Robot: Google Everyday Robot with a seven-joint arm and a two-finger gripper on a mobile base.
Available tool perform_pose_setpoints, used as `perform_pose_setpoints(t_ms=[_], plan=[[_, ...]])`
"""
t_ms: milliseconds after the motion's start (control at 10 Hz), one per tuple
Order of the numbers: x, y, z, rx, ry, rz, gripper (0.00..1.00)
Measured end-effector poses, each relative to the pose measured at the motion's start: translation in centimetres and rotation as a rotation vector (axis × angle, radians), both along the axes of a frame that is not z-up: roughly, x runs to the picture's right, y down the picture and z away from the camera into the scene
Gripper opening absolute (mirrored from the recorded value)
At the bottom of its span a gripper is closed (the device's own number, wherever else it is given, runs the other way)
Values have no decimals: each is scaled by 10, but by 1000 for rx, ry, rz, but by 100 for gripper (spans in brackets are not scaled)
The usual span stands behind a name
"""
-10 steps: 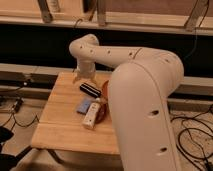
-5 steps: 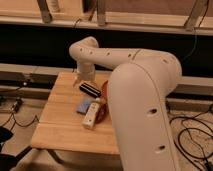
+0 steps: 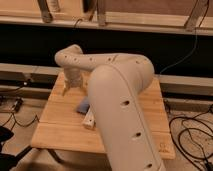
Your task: Place the white sponge in the ceramic bowl
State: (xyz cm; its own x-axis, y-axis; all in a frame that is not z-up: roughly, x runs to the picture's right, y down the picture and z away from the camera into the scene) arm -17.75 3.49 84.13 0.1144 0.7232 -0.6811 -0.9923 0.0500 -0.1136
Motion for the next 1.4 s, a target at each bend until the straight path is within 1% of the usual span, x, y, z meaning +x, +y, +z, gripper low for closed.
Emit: perform_pose_setpoints(t_ms=[100, 200, 300, 600, 700, 900, 1000, 1400], plan=[[-11, 7, 11, -26, -5, -12, 80], [-15, 9, 19, -33, -4, -19, 80], [-16, 8, 33, -37, 0, -21, 80], [0, -1, 63, -46, 16, 2, 80], [12, -5, 72, -52, 30, 32, 80], [31, -10, 80, -65, 47, 93, 80], [37, -13, 80, -64, 53, 110, 80], [34, -11, 81, -66, 52, 108, 80]])
